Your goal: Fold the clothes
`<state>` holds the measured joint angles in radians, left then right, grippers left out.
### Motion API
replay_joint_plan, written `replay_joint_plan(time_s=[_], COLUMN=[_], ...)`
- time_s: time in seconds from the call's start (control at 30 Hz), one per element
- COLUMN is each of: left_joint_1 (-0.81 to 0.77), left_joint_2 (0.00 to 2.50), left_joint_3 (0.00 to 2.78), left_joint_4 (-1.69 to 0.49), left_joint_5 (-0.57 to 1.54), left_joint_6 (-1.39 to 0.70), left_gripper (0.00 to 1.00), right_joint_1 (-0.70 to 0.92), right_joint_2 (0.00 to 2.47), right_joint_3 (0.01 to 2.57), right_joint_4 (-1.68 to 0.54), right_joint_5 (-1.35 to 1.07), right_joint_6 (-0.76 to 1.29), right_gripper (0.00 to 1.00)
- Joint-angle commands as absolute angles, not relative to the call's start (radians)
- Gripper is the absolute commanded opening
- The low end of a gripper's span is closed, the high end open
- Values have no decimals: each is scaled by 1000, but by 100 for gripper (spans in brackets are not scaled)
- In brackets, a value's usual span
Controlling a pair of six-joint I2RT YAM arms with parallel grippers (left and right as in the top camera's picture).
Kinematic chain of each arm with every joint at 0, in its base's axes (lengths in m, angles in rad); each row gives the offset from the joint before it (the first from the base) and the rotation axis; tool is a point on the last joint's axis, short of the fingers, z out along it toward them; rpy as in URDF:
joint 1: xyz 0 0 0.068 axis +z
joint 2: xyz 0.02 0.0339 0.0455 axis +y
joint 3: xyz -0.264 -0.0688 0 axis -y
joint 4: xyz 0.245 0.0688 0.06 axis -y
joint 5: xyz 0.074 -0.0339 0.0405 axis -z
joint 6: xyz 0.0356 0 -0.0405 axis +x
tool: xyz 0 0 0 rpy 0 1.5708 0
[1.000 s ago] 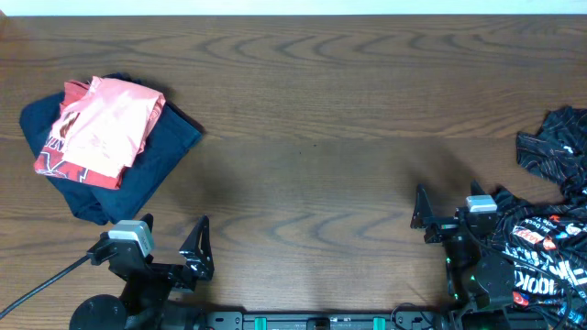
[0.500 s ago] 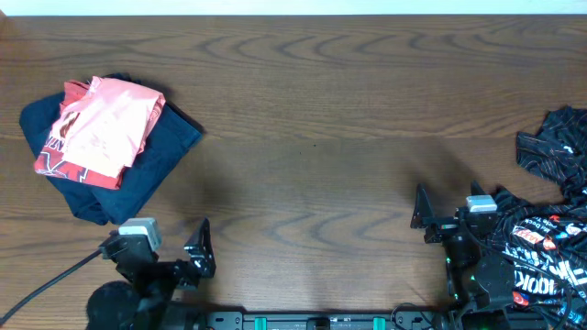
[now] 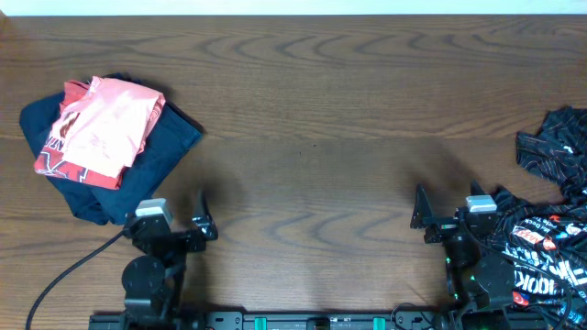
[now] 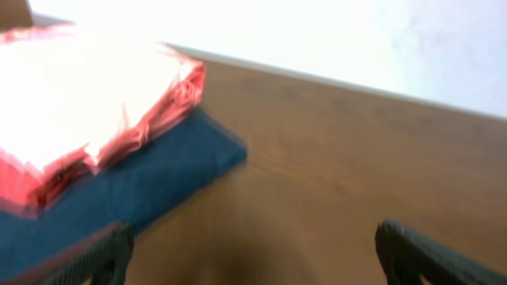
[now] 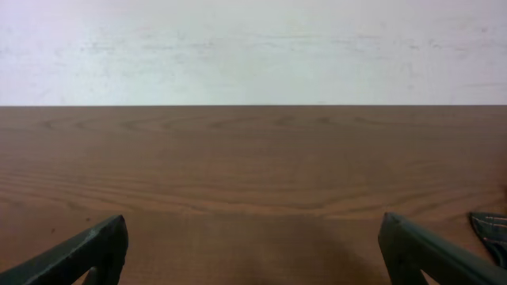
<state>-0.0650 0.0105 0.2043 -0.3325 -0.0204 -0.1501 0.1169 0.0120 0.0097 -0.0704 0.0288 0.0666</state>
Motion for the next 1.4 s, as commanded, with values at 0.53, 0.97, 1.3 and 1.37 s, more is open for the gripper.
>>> replay_joint_plan(time_s=[0.53, 0.97, 1.3, 1.37], left_joint_1=[-14, -14, -14, -14], left_joint_2=[2, 4, 4, 4], left_joint_3=[4, 4, 4, 4], left_joint_4=[-72, -72, -72, -72], left_joint_5=[-9, -9, -9, -9], left_joint_6=[-1, -1, -1, -1], left_gripper=[98, 98, 98, 98], right_joint_1=[130, 130, 130, 130], right_joint_2=[5, 5, 5, 5], right_joint_3=[6, 6, 6, 6], right_joint_4=[-71, -71, -71, -71], right_joint_5=[22, 22, 22, 22], right_joint_6=[54, 54, 54, 54], right_gripper=[99, 99, 99, 99])
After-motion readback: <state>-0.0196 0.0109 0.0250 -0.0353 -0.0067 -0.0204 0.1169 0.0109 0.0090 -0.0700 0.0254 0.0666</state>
